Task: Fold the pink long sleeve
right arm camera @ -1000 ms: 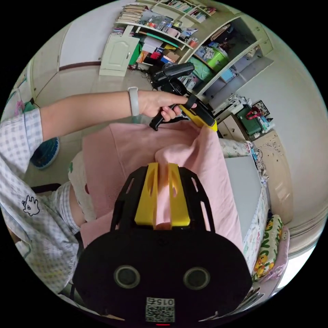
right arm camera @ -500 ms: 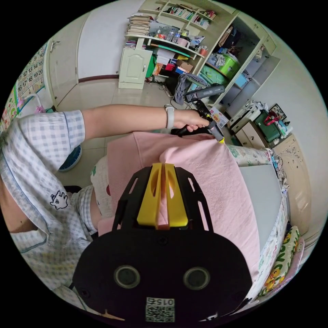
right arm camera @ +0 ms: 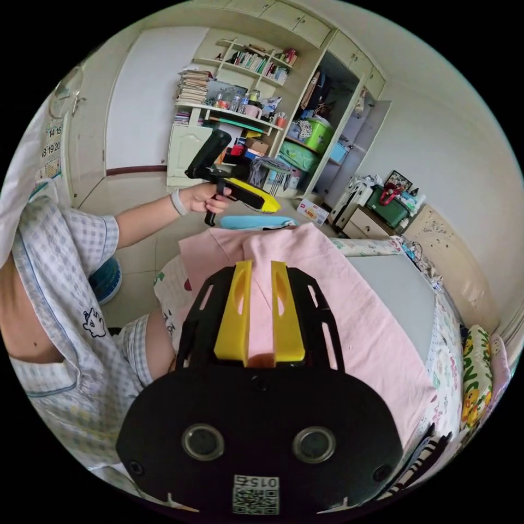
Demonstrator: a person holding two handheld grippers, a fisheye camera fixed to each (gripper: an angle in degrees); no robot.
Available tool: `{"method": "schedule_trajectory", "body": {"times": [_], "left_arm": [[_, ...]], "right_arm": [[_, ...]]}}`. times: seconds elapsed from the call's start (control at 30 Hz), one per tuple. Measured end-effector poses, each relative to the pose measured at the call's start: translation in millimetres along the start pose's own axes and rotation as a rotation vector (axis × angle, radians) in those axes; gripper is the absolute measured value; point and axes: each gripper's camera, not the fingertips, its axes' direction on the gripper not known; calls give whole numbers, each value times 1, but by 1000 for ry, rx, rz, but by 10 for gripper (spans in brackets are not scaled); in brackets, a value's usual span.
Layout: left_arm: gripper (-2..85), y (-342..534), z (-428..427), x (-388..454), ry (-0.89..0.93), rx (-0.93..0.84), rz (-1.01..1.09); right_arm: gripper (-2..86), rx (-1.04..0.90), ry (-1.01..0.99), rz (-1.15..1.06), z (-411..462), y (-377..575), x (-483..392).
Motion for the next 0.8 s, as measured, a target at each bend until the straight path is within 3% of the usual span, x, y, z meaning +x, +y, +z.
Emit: {"method": "schedule_trajectory", "body": {"times": [0.1, 0.17, 0.43, 0.67, 0.8], "left_arm": [[72, -16, 17, 18, 71, -115, 21], [67, -30, 37, 25, 26, -261, 41], [58, -98, 12, 20, -21, -306, -32], [86, -185, -43, 44, -125, -230, -33], [73, -258, -43, 80, -78, -106, 67]], "right_arm": [[55, -99, -27, -16, 22, -1, 2], [49, -139, -49, -25, 26, 3, 5], [36, -21, -29, 131, -21, 69, 39], [60, 261, 256, 543, -139, 236, 69], [116, 317, 408, 786, -174, 311, 77]]}}
